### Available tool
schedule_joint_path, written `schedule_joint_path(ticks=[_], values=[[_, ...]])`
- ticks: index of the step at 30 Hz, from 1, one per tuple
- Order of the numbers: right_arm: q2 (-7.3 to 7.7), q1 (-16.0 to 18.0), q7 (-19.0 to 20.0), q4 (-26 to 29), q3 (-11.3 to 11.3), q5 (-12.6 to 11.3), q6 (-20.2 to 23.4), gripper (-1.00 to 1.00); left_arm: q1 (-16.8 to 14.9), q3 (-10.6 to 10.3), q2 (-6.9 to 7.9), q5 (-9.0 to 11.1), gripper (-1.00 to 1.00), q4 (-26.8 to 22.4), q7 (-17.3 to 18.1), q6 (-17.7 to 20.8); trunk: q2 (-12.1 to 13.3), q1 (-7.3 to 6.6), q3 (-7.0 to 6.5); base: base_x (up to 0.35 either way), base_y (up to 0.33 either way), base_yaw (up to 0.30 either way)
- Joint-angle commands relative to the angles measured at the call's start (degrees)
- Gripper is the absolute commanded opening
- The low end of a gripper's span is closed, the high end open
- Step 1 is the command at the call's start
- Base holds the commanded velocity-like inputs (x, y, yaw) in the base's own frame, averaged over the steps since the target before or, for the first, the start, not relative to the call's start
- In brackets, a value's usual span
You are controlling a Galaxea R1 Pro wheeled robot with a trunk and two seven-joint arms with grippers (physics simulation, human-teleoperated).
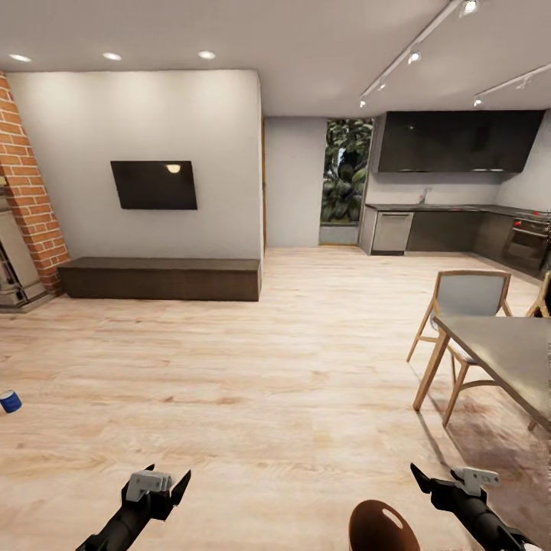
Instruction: Put the three can of soda from the living room inside the tash can in the kitchen.
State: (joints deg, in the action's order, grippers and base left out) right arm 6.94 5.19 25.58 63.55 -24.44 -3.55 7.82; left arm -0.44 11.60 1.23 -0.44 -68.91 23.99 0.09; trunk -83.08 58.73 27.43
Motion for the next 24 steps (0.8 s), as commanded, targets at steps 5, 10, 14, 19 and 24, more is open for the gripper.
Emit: schedule_joint_path(ticks=[5,10,14,19,24], values=[[0.00,0.0,0.0,0.0,0.0,0.0,0.0,1.00,0.0,0.0,0.00,0.0,1.00,0.0,0.0,0.0,0.0,0.00,-0.21,0.138,0.178,-0.245],[0.00,0.0,0.0,0.0,0.0,0.0,0.0,1.00,0.0,0.0,0.00,0.0,1.00,0.0,0.0,0.0,0.0,0.00,-0.43,0.139,0.177,-0.245],[0.00,0.0,0.0,0.0,0.0,0.0,-0.1,1.00,0.0,0.0,0.00,0.0,1.00,0.0,0.0,0.0,0.0,0.00,-0.60,0.128,0.155,-0.242],[0.00,0.0,0.0,0.0,0.0,0.0,-0.1,1.00,0.0,0.0,0.00,0.0,1.00,0.0,0.0,-0.1,0.0,0.00,-0.71,0.051,0.043,-0.143],[0.00,0.0,-0.1,0.0,0.0,0.0,-0.1,1.00,0.0,-0.1,-0.06,0.0,1.00,0.0,0.0,0.0,0.0,0.00,-0.73,0.015,-0.149,-0.032]])
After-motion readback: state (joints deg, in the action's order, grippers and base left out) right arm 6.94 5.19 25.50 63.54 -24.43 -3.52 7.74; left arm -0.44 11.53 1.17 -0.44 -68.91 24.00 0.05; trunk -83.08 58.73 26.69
